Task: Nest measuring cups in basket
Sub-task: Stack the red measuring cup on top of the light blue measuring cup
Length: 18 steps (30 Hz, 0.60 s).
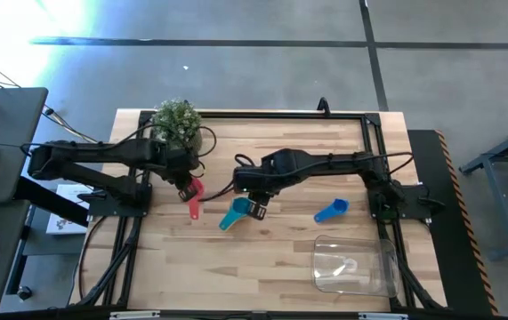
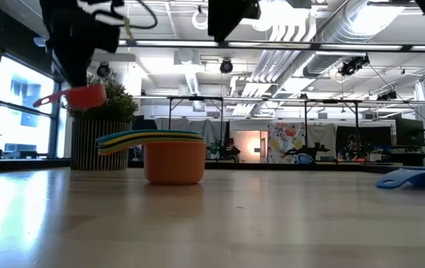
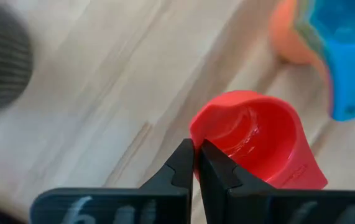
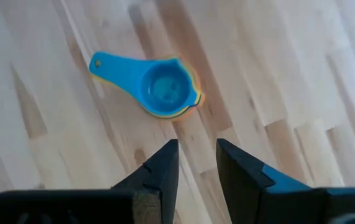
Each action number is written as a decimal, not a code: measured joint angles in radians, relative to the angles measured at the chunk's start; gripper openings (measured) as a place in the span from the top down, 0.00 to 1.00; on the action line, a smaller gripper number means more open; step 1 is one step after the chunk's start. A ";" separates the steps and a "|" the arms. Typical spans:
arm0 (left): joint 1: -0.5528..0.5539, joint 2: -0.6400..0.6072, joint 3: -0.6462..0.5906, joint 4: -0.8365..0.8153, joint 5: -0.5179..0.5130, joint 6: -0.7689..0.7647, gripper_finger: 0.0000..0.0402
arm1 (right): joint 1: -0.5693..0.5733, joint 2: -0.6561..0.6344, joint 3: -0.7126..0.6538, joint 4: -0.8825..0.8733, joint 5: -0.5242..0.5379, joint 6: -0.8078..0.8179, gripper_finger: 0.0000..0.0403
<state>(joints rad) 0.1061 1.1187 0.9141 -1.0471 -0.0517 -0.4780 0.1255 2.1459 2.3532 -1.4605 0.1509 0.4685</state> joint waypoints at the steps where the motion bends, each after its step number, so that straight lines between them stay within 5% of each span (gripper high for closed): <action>1: -0.010 0.001 0.016 0.003 0.000 0.027 1.00 | 0.005 -0.012 -0.004 0.005 0.016 0.013 0.76; 18: -0.077 0.150 0.273 0.102 -0.008 0.474 1.00 | 0.025 -0.209 -0.004 0.035 0.502 0.279 0.76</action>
<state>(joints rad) 0.0296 1.2690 1.1867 -0.9448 -0.0600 -0.0043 0.1508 1.9365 2.3497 -1.4258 0.6534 0.7479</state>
